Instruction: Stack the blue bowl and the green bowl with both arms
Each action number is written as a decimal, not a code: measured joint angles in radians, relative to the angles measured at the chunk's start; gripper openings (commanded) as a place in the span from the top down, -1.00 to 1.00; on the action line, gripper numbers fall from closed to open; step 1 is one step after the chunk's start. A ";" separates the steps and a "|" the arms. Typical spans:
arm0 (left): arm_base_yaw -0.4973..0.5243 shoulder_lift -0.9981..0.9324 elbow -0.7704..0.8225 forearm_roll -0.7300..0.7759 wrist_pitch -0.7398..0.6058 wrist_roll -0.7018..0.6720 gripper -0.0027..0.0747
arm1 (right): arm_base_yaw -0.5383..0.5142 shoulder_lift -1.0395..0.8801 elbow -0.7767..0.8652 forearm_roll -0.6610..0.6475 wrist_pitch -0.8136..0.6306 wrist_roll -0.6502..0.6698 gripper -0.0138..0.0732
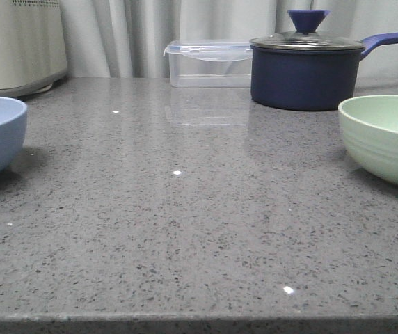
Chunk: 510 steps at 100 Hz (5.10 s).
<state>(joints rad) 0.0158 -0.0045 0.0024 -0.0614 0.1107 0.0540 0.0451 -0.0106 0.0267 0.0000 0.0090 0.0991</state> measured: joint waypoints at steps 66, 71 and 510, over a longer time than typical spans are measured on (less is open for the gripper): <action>0.000 0.000 0.000 0.000 0.000 0.000 0.98 | 0.000 0.000 0.000 0.000 0.000 0.000 0.82; 0.000 0.000 0.000 0.000 0.000 0.000 0.98 | 0.000 0.000 0.000 0.000 0.000 0.000 0.82; 0.000 0.535 -0.547 0.000 0.240 -0.002 -0.34 | 0.194 1.387 -1.180 0.136 0.905 -0.021 0.84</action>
<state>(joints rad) 0.0158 0.5308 -0.5444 -0.0614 0.3507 0.0519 0.2395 1.3761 -1.1536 0.1356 0.9145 0.0780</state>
